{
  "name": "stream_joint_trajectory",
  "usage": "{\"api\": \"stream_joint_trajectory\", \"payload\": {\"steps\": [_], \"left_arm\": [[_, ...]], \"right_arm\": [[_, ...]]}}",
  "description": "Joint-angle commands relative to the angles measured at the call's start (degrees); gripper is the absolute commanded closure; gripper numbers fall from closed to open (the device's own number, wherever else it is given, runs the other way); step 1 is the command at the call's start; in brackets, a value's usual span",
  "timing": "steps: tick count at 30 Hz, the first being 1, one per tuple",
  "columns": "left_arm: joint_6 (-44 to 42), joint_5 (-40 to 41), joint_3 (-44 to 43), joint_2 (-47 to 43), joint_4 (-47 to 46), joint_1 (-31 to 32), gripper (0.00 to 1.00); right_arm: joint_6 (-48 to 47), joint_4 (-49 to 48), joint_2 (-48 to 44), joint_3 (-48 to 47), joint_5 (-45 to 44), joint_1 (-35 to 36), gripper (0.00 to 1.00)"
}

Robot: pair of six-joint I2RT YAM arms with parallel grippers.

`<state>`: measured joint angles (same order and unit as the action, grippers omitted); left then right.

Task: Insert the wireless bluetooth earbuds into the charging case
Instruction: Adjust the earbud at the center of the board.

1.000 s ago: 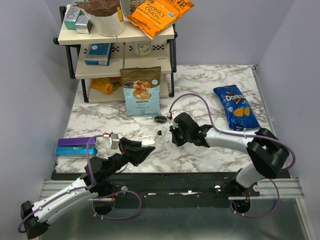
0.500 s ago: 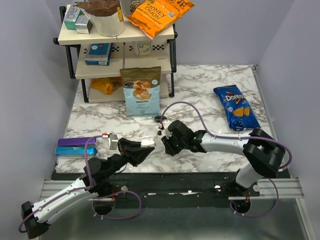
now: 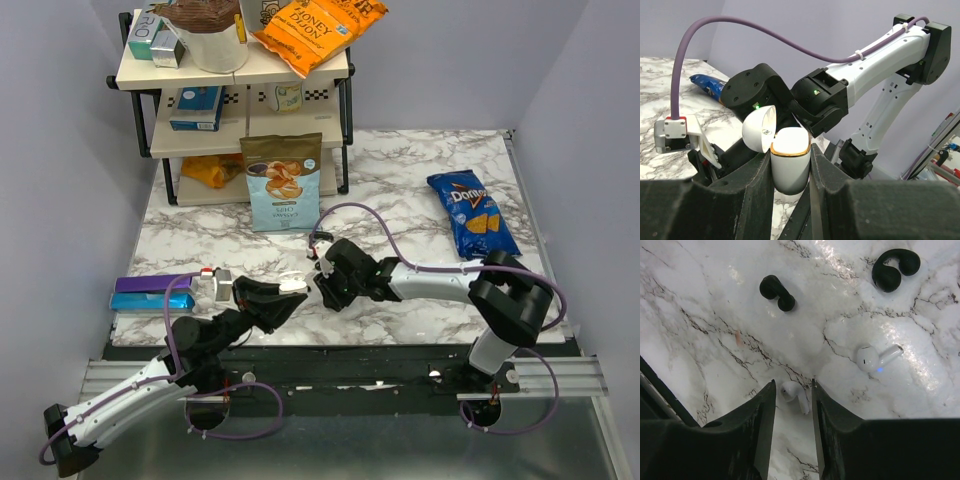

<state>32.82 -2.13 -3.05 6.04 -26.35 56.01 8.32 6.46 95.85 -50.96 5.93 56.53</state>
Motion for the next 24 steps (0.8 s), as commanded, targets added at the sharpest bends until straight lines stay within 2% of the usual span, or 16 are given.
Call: {"api": "stream_joint_trajectory", "payload": {"steps": [1,7,10,11,17,24], "left_arm": [[-0.2,0.7,3.3,-0.7,0.9,0.3,1.00],[-0.1,0.8,3.5,-0.9,0.9,0.3,1.00],[0.0,0.8,3.5,-0.8,0.9,0.4,1.00],[0.0,0.8,3.5,-0.8,0.9,0.4,1.00],[-0.2,0.7,3.3,-0.8,1.4,0.4,1.00],[-0.3,0.5,3.2,0.2,0.4,0.5,1.00]], "right_arm": [[-0.9,0.0,1.8,-0.5,1.1,0.7,0.57],[-0.3,0.2,2.6,0.2,0.0,0.9,0.61],[0.8,0.7,2.7,0.4,-1.3,0.9,0.73],[1.7,0.8,2.7,0.5,-1.8,0.9,0.79],[8.2,1.6,0.6,2.6,-8.1,0.8,0.99],[15.5,1.7,-5.9,6.7,-13.5,-1.3,0.99]]}}
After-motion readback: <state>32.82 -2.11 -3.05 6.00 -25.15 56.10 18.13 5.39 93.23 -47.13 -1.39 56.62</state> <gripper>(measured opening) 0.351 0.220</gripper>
